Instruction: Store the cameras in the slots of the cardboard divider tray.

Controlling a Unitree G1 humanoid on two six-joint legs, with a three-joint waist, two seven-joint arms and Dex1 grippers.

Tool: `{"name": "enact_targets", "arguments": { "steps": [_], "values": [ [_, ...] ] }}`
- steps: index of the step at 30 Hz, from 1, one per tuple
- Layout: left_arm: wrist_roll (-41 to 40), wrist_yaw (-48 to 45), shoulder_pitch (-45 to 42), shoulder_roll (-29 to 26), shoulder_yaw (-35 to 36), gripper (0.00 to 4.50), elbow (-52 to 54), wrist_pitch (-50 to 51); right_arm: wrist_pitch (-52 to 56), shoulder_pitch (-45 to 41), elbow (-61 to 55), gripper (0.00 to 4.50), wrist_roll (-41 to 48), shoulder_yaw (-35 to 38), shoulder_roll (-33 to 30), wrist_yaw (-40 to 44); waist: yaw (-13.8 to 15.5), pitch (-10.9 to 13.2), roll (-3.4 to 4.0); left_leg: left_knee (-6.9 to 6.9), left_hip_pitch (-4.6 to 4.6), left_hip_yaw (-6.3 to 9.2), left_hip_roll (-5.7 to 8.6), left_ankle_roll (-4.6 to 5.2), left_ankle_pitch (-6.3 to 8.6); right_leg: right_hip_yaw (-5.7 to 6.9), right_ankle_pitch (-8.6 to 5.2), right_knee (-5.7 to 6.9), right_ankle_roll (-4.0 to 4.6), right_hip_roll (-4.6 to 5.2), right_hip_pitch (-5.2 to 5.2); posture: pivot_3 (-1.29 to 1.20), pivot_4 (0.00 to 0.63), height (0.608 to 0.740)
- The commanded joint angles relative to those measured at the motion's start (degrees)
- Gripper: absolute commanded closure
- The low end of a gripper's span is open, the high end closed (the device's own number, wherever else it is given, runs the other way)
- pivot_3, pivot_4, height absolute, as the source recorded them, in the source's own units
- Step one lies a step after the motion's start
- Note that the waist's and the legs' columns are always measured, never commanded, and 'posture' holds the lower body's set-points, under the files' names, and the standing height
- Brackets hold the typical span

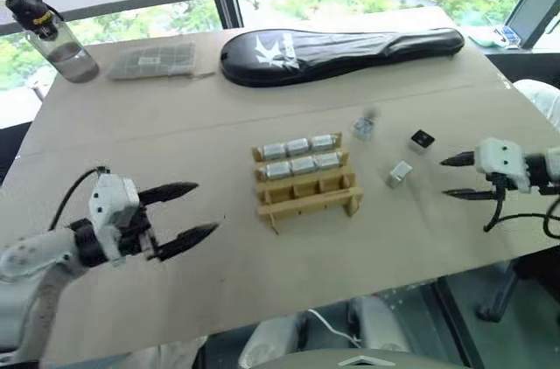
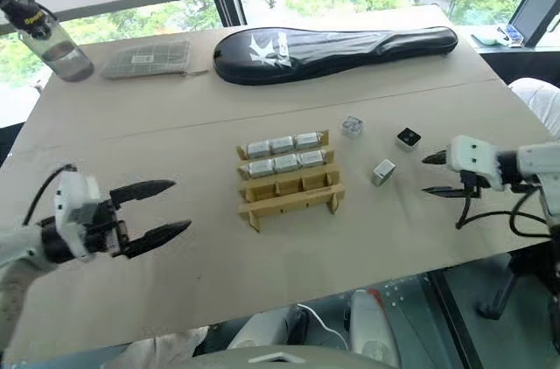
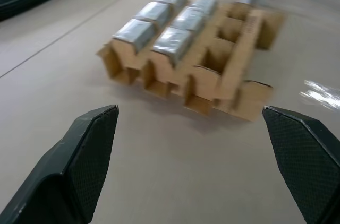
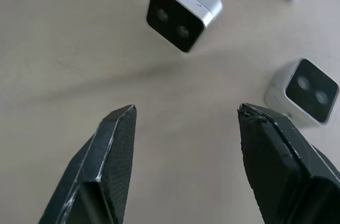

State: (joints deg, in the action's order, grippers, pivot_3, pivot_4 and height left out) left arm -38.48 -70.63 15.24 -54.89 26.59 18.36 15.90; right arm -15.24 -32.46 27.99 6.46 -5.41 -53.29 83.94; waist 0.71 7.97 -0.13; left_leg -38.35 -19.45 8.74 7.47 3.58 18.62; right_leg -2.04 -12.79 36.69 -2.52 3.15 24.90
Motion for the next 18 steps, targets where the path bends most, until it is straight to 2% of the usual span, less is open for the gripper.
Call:
{"name": "enact_targets", "arguments": {
  "steps": [1,5,13,18],
  "values": [
    [-2.8,-9.0,-4.8,-5.6,1.5,0.0,0.7,-0.5,-6.4,-7.1,5.5,1.52,-3.3,-3.6,1.2,4.3,0.2,0.1,0.09,-0.01,0.0,-0.02,0.0,0.0,0.0,0.0,0.01,0.0,0.01,0.01,-0.01,0.0,0.15,0.74],
    [-2.0,-17.1,-8.0,-9.8,-0.6,0.0,0.3,-1.8,-6.9,-13.9,7.7,1.52,-3.4,-6.6,4.3,7.3,-0.3,0.1,0.08,0.04,-0.2,0.08,0.0,-0.01,0.0,0.24,0.01,-0.07,0.02,0.0,0.2,0.0,0.15,0.74],
    [-3.4,-20.5,-14.4,-9.5,-3.1,0.0,-1.5,-0.8,-12.5,-21.8,10.6,1.52,-6.3,-13.9,6.3,8.6,-1.6,0.1,0.1,0.09,-0.56,0.15,0.0,-0.03,0.0,0.42,0.02,-0.12,0.03,0.01,0.57,0.0,0.15,0.74],
    [-1.9,-20.7,-13.9,-8.3,-2.9,0.0,-2.4,-1.3,-14.1,-24.9,11.4,1.52,-6.3,-18.5,8.1,8.6,-1.7,0.1,0.11,0.03,-0.53,0.1,-0.01,-0.04,0.0,0.38,0.03,0.04,0.05,0.0,0.58,0.0,0.15,0.74]
  ]
}}
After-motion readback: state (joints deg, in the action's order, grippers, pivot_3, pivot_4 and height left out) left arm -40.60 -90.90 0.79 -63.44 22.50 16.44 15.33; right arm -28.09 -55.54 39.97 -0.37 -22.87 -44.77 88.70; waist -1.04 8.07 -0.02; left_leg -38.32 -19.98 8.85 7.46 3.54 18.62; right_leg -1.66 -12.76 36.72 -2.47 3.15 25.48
